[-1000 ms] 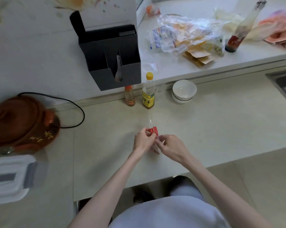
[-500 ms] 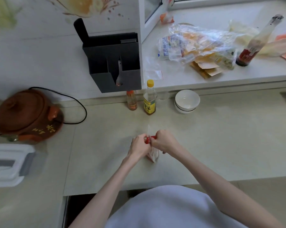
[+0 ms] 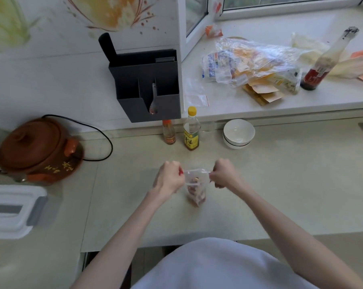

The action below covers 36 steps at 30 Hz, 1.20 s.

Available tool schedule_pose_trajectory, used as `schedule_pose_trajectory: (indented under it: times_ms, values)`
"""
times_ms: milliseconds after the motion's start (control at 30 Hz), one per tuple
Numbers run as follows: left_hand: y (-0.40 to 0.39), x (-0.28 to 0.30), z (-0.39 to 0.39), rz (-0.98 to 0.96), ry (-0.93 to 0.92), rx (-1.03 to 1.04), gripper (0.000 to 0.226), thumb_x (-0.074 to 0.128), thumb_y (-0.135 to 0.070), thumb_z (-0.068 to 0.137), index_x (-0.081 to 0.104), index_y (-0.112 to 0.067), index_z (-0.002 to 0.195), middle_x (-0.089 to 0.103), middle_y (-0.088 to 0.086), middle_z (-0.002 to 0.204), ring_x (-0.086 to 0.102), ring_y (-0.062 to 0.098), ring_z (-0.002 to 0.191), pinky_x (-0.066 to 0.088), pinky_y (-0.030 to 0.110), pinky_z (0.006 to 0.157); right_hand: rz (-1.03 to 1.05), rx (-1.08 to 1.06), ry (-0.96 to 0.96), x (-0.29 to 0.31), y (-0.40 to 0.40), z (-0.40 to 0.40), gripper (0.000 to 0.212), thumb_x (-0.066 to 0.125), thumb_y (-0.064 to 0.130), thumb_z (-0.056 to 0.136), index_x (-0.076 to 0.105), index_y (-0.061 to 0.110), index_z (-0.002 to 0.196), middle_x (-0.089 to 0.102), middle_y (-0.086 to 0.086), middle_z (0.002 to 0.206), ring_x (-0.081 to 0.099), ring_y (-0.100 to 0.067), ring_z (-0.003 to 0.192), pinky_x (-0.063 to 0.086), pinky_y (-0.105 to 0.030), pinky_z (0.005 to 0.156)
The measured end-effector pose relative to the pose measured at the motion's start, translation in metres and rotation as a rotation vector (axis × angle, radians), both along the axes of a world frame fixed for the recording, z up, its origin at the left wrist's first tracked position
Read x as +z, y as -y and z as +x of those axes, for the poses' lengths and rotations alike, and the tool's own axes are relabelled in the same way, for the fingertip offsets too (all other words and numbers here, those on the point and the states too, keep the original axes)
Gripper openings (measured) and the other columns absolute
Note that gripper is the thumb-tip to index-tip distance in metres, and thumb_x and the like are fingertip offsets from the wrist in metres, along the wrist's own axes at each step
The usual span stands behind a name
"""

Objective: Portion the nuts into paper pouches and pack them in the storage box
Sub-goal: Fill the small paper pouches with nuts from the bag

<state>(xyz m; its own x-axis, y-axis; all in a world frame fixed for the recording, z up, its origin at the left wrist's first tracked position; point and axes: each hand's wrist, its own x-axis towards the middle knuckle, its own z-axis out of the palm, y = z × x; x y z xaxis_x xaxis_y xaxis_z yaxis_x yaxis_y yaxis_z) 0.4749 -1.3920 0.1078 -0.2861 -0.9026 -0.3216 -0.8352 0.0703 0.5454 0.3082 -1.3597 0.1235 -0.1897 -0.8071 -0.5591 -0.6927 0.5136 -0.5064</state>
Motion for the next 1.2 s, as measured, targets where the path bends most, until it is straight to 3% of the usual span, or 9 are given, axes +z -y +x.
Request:
schedule_pose_trajectory:
  times_ms: [133,233,367,467,567,700,1067,1133,1200]
  values:
    - [-0.004,0.001,0.007,0.076,-0.006,0.017,0.006,0.053,-0.008,0.083,0.055,-0.013,0.080,0.067,0.011,0.063,0.066,0.021,0.044,0.057,0.035,0.041,-0.048,0.023,-0.055,0.007,-0.005,-0.002,0.020,0.052,-0.001,0.078,0.067,-0.009,0.069,0.063,-0.013,0.051,0.057,-0.015,0.036,0.053,-0.028,0.045]
    - [-0.011,-0.004,0.004,0.077,-0.016,0.061,0.007,0.052,-0.018,0.088,0.050,-0.015,0.083,0.064,0.011,0.069,0.065,0.023,0.046,0.051,0.028,0.035,-0.089,0.060,-0.136,0.009,-0.005,0.006,0.019,0.048,-0.004,0.074,0.066,-0.010,0.068,0.067,-0.020,0.062,0.066,-0.030,0.056,0.057,-0.036,0.054]
    - [-0.005,0.001,0.009,0.152,0.161,-0.001,0.034,0.048,-0.029,0.096,0.065,-0.002,0.084,0.070,0.013,0.068,0.071,0.027,0.054,0.060,0.040,0.048,-0.079,0.110,-0.228,0.014,-0.005,0.000,0.020,0.050,0.000,0.074,0.065,-0.013,0.076,0.067,-0.025,0.075,0.059,-0.035,0.063,0.055,-0.039,0.060]
    - [0.001,0.015,0.002,0.108,0.140,-0.075,0.041,0.045,-0.031,0.098,0.064,-0.003,0.075,0.068,0.012,0.064,0.069,0.026,0.051,0.059,0.037,0.046,-0.098,0.122,-0.324,0.022,-0.007,-0.003,0.018,0.052,0.003,0.073,0.048,-0.002,0.056,0.049,-0.013,0.057,0.043,-0.030,0.052,0.032,-0.025,0.041]
    - [0.007,0.029,0.001,-0.015,0.018,-0.014,0.041,0.049,-0.033,0.091,0.064,-0.007,0.062,0.062,0.006,0.050,0.062,0.020,0.037,0.050,0.028,0.033,-0.278,0.054,-0.392,0.027,-0.010,-0.013,0.028,0.050,0.003,0.067,0.030,0.006,0.048,0.030,-0.007,0.046,0.030,-0.024,0.041,0.017,-0.023,0.039]
    - [0.002,0.035,-0.002,0.045,0.151,-0.098,0.040,0.047,-0.024,0.095,0.064,0.000,0.070,0.066,0.014,0.064,0.069,0.030,0.052,0.060,0.036,0.051,-0.179,0.124,-0.373,0.026,-0.013,-0.013,0.020,0.052,0.005,0.072,0.039,0.003,0.056,0.036,-0.009,0.053,0.041,-0.030,0.053,0.023,-0.023,0.041]
    - [-0.007,0.034,-0.004,-0.022,0.068,-0.031,0.044,0.049,-0.031,0.090,0.065,-0.004,0.059,0.064,0.005,0.049,0.060,0.019,0.041,0.058,0.032,0.049,-0.296,0.070,-0.352,0.021,-0.020,-0.031,0.023,0.048,0.006,0.068,0.031,0.001,0.053,0.031,-0.015,0.051,0.032,-0.029,0.049,0.022,-0.026,0.043]
    - [-0.009,0.031,-0.005,0.033,0.110,-0.071,0.044,0.049,-0.029,0.091,0.065,-0.006,0.057,0.063,0.002,0.047,0.056,0.015,0.037,0.056,0.028,0.048,-0.222,0.104,-0.334,0.023,-0.023,-0.032,0.019,0.051,0.007,0.071,0.042,0.003,0.054,0.038,-0.015,0.053,0.039,-0.031,0.054,0.028,-0.026,0.046]
    - [-0.013,0.028,-0.007,0.001,0.119,-0.079,0.047,0.048,-0.033,0.090,0.064,-0.008,0.053,0.060,-0.001,0.041,0.051,0.008,0.032,0.048,0.021,0.045,-0.222,0.075,-0.318,0.023,-0.025,-0.038,0.023,0.051,0.006,0.070,0.037,0.005,0.050,0.034,-0.012,0.050,0.036,-0.030,0.052,0.024,-0.025,0.043]
